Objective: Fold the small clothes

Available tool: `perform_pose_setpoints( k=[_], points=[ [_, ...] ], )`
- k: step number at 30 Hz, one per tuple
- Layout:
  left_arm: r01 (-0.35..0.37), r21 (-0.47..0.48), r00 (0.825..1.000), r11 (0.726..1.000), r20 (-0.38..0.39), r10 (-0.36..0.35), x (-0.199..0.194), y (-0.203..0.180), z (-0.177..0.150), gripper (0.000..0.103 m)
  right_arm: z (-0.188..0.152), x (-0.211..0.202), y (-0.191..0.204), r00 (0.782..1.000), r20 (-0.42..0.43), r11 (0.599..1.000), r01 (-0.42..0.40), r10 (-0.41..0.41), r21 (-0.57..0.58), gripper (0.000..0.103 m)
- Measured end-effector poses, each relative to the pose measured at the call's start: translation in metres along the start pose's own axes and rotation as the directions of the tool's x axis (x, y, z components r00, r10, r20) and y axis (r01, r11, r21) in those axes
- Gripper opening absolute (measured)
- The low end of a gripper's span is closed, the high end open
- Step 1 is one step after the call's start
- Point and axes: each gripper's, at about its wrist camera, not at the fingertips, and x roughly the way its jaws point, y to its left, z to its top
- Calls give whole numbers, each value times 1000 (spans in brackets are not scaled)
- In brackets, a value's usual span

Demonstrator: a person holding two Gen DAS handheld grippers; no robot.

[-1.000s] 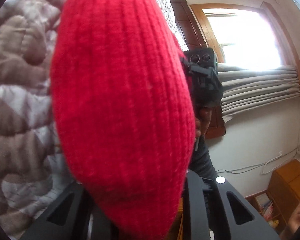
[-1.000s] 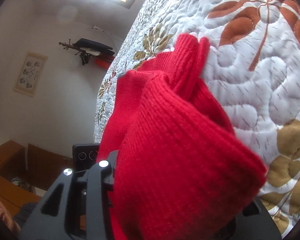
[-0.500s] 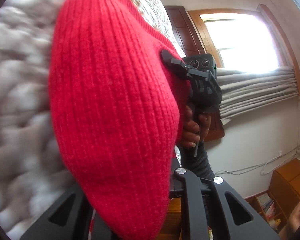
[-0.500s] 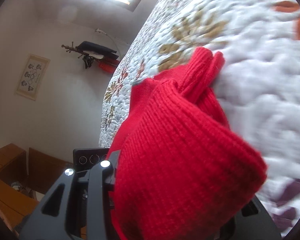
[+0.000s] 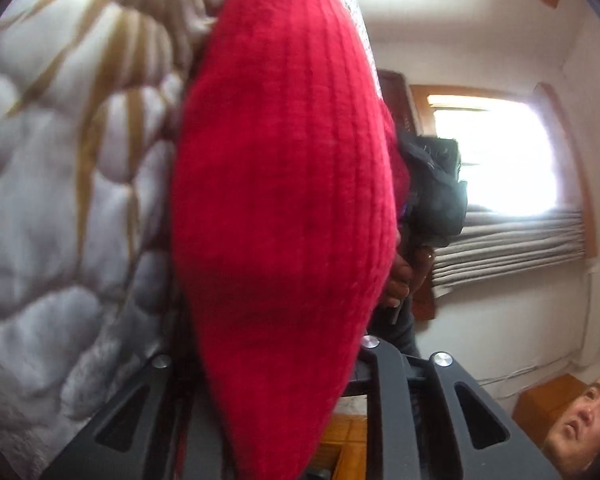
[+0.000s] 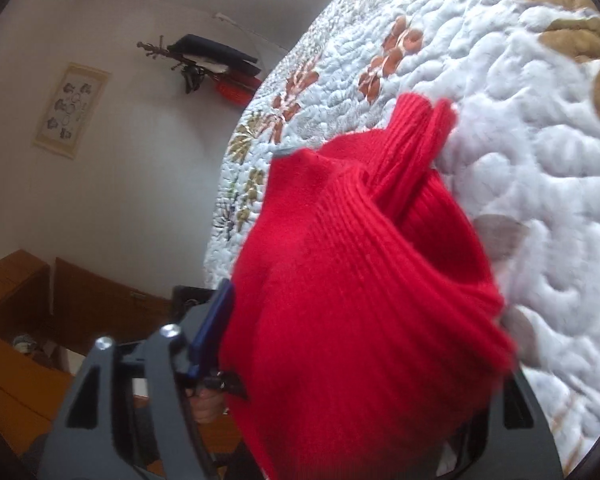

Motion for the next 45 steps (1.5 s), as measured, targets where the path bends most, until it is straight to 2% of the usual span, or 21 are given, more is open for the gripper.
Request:
perform_pose_setpoints(
  k=[2, 4, 5, 7, 10, 12, 13, 15, 20, 21, 23, 24, 26, 27, 29, 31, 34, 37, 39, 41, 45],
  points=[
    [12, 9, 997, 1000, 81, -12, -14, -4, -9, 43, 0, -23, -7, 999, 41, 999, -5, 4, 37, 80],
    [-145, 75, 967, 987, 220, 125, -32, -24, -25, 50, -2, -45, -18, 996, 81, 996, -27, 20, 88, 80],
    [-281, 138, 924, 950, 307, 229, -41, -42, -39, 50, -2, -53, -20, 995, 95, 995, -30, 21, 99, 80],
    [-419, 225, 867, 880, 387, 314, -42, -72, -64, 52, -3, -56, -21, 995, 95, 995, -14, 5, 100, 79],
    [-509, 335, 828, 793, 443, 344, -29, -112, -89, 54, -4, -48, -17, 996, 71, 996, 42, -48, 81, 63],
    [-606, 324, 776, 726, 438, 453, -18, -117, -89, 59, -4, -46, -18, 994, 76, 993, 76, -83, 87, 53],
    [-623, 299, 765, 723, 426, 483, -21, -110, -86, 59, -5, -44, -18, 993, 81, 993, 79, -86, 88, 52],
    [-594, 264, 786, 760, 391, 479, -21, -104, -75, 59, -5, -45, -18, 993, 85, 993, 74, -82, 89, 51],
    [-596, 112, 770, 795, 363, 525, -49, -63, -67, 59, -6, -57, -28, 988, 100, 988, 106, -117, 109, 51],
    [-602, 94, 755, 793, 391, 527, -58, -66, -74, 59, -6, -60, -28, 988, 99, 989, 107, -117, 107, 51],
    [-646, 124, 708, 753, 466, 530, -65, -81, -84, 59, -9, -62, -28, 986, 95, 987, 132, -140, 89, 53],
    [-637, 174, 716, 751, 495, 493, -61, -94, -86, 59, -10, -62, -25, 983, 92, 985, 153, -159, 75, 54],
    [-555, 339, 793, 760, 490, 361, -37, -124, -93, 59, -10, -60, -22, 977, 99, 981, 187, -191, 51, 50],
    [-521, 401, 826, 754, 459, 326, -25, -134, -94, 60, -9, -57, -17, 973, 106, 978, 205, -207, 26, 28],
    [-429, 535, 898, 728, 345, 275, 23, -150, -92, 61, -6, -54, -3, 964, 128, 970, 240, -233, -44, 18],
    [-391, 600, 920, 698, 254, 297, 69, -148, -87, 61, -2, -54, 4, 951, 157, 959, 278, -266, -59, 16],
    [-372, 642, 919, 670, 153, 364, 125, -130, -82, 60, -1, -53, -15, 937, 159, 948, 318, -312, -17, 15],
    [-389, 642, 901, 661, 117, 417, 152, -108, -80, 61, -7, -51, -33, 941, 136, 950, 312, -311, 15, 27],
    [-385, 638, 905, 667, 119, 408, 151, -106, -81, 61, -13, -68, -27, 930, 187, 948, 316, -316, 33, 40],
    [-363, 627, 918, 689, 113, 381, 147, -105, -80, 62, -19, -87, -16, 911, 255, 944, 328, -325, 30, 40],
    [-364, 627, 918, 689, 117, 378, 142, -100, -82, 62, -23, -89, -4, 934, 228, 959, 282, -276, 6, 40]
  ],
)
